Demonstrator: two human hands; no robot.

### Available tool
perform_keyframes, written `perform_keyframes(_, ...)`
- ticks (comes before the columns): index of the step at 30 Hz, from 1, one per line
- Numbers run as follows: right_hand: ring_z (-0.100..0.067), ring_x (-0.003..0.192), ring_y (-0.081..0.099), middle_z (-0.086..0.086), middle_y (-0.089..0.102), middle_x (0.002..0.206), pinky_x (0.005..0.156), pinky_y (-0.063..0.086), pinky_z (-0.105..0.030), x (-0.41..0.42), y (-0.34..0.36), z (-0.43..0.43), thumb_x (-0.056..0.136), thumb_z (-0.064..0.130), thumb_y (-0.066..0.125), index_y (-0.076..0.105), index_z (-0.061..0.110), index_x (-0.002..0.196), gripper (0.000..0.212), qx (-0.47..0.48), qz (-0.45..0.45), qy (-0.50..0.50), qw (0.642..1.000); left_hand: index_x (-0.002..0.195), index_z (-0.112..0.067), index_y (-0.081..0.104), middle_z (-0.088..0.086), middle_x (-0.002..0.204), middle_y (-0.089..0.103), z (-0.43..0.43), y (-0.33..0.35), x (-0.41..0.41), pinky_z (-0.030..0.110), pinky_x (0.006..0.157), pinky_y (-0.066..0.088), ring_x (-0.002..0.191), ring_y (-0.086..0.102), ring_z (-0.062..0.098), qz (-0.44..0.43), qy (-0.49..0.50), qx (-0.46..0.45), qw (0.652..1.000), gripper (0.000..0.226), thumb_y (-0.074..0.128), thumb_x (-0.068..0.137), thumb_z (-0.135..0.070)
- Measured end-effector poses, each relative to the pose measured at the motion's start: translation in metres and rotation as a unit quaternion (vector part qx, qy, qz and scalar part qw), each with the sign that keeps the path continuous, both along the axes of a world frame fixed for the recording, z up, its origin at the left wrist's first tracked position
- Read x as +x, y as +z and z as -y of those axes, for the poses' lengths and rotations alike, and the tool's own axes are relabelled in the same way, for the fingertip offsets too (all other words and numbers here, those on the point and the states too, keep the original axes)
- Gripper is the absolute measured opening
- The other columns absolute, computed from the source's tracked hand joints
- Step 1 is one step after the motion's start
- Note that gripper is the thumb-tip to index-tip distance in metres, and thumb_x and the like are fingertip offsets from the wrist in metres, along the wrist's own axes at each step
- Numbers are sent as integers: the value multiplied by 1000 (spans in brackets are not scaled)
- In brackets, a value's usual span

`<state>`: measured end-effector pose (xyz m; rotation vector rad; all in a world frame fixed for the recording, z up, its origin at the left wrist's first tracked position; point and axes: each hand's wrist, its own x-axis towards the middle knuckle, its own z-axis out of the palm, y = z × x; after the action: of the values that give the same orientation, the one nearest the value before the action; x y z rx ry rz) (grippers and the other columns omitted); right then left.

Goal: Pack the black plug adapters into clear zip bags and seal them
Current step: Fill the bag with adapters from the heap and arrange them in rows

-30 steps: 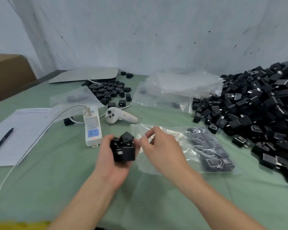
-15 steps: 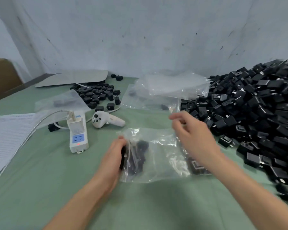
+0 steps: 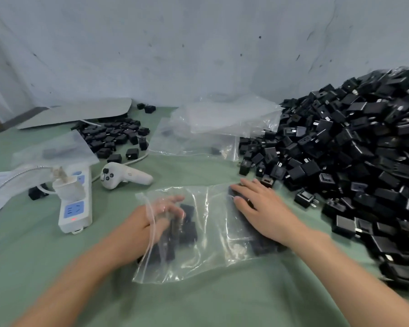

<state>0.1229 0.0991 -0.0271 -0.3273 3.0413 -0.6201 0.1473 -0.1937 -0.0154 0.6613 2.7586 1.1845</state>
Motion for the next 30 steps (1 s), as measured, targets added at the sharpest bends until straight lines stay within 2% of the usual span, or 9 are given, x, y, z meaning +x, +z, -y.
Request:
perform_keyframes(2, -15, 154, 4, 12, 15, 166, 124, 9, -45, -2, -4, 0, 106, 50, 24, 28, 39, 154, 50, 8, 15, 2, 1000, 98, -41, 65, -44, 128, 48, -6, 1, -7, 3, 87, 38, 117, 45, -22, -29, -25, -48, 998, 40, 46, 94, -6)
perform_keyframes(5, -14, 154, 0, 13, 12, 166, 125, 7, -44, -3, -7, 0, 106, 49, 21, 25, 40, 155, 50, 13, 13, 1, 1000, 102, -32, 73, -31, 106, 59, -14, -2, -19, 8, 96, 40, 110, 53, -9, -115, -54, -89, 988, 41, 47, 87, -5)
perform_keyframes(9, -13, 154, -2, 14, 10, 166, 125, 6, -40, -2, -10, -1, 106, 48, 19, 22, 40, 156, 50, 23, 9, 2, 1000, 127, -34, 67, -25, 105, 51, -18, -8, -27, -6, 90, 27, 106, 47, -14, -126, -15, -126, 984, 38, 46, 99, -21)
perform_keyframes(13, -14, 154, -2, 13, 10, 167, 125, 5, -38, -3, -10, -2, 107, 48, 19, 21, 39, 156, 51, 27, 6, 5, 1000, 130, -34, 63, -20, 108, 58, -15, -8, -24, 3, 91, 35, 102, 50, -10, -134, 4, -132, 982, 33, 46, 102, -26)
perform_keyframes(16, -15, 154, -2, 12, 10, 167, 125, 5, -38, -4, -11, -1, 107, 47, 19, 21, 38, 157, 51, 32, 3, 7, 999, 132, -38, 60, -23, 115, 60, -19, -2, -24, 2, 94, 34, 100, 50, -9, -148, 19, -129, 980, 34, 47, 101, -36)
perform_keyframes(18, -15, 154, -1, 11, 11, 167, 125, 5, -38, -4, -11, -1, 107, 47, 19, 22, 37, 157, 51, 35, 1, 7, 999, 126, -47, 61, -26, 110, 63, -26, 2, -24, -4, 88, 30, 97, 51, -8, -130, 24, -151, 980, 31, 44, 100, -48)
perform_keyframes(21, -15, 154, -1, 11, 10, 167, 125, 5, -37, -3, -11, -1, 107, 47, 18, 22, 38, 156, 51, 36, 1, 7, 999, 103, -52, 61, -16, 91, 68, -37, 7, -28, -1, 75, 34, 85, 59, 1, -95, 18, -197, 976, 19, 45, 96, -59)
perform_keyframes(26, -15, 154, -1, 12, 11, 167, 123, 5, -34, -1, -10, -1, 107, 46, 19, 21, 38, 156, 50, 32, 0, 9, 999, 127, -48, 56, -25, 78, 60, -45, 11, -32, 3, 66, 37, 69, 52, -15, -121, 53, -215, 968, 30, 52, 98, -41)
perform_keyframes(30, -14, 154, -1, 12, 11, 167, 123, 5, -34, -2, -10, -2, 107, 47, 19, 21, 38, 157, 51, 31, -3, 10, 999, 119, -44, 59, -26, 100, 64, -45, 9, -26, -2, 70, 35, 74, 50, -19, -121, 54, -201, 971, 24, 57, 95, -45)
